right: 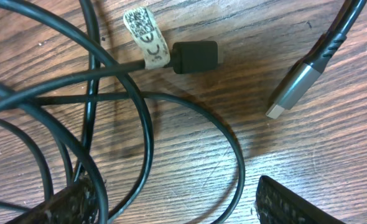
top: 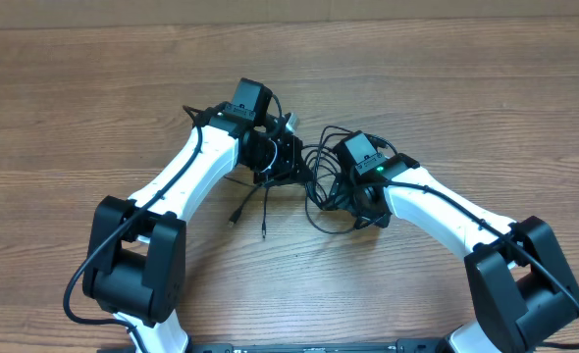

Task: Untangle cables

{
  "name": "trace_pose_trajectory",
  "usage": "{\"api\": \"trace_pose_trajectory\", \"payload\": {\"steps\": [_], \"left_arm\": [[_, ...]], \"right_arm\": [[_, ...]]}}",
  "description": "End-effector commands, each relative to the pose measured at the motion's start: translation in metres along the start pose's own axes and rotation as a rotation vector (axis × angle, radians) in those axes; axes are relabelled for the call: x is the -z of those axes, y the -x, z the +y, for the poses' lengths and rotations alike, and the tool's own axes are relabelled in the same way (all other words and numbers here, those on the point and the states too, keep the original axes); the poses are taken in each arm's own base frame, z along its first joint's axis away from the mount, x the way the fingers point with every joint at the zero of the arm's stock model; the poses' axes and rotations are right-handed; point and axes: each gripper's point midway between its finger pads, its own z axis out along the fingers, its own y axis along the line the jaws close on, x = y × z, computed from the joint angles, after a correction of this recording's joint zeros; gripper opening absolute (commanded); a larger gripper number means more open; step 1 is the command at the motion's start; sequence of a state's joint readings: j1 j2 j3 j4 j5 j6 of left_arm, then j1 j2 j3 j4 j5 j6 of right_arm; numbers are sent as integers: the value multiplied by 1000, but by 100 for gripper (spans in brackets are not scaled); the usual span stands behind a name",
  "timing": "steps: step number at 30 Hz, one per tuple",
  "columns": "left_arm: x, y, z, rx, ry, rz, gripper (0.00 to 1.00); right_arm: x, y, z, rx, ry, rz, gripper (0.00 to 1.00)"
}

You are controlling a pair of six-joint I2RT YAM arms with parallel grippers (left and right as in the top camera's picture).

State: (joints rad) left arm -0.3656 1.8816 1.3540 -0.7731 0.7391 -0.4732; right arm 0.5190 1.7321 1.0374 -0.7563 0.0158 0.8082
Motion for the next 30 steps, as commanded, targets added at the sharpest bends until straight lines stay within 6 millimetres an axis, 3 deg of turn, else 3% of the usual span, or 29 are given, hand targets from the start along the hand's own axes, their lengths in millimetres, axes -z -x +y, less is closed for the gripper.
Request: {"api": "trace_pose_trajectory", "payload": {"steps": [1, 11, 16, 24, 30], "left_arm": [[1, -7, -13, 23, -93, 46, 4], [2, -5, -10, 41, -81, 38, 5], [5, 2, 0, 56, -48, 11, 4], [24, 10, 21, 165, -42, -13, 5], [38, 19, 43, 223, -1, -55, 4]], "right_arm": [[-2, 0, -3, 2, -19, -11, 78], [-21, -10, -25, 7, -138, 38, 79], [-17, -10, -52, 59, -230, 65, 77], [4, -10, -119, -30, -368, 232, 76], [9, -8, -139, -68, -351, 297, 81]]}}
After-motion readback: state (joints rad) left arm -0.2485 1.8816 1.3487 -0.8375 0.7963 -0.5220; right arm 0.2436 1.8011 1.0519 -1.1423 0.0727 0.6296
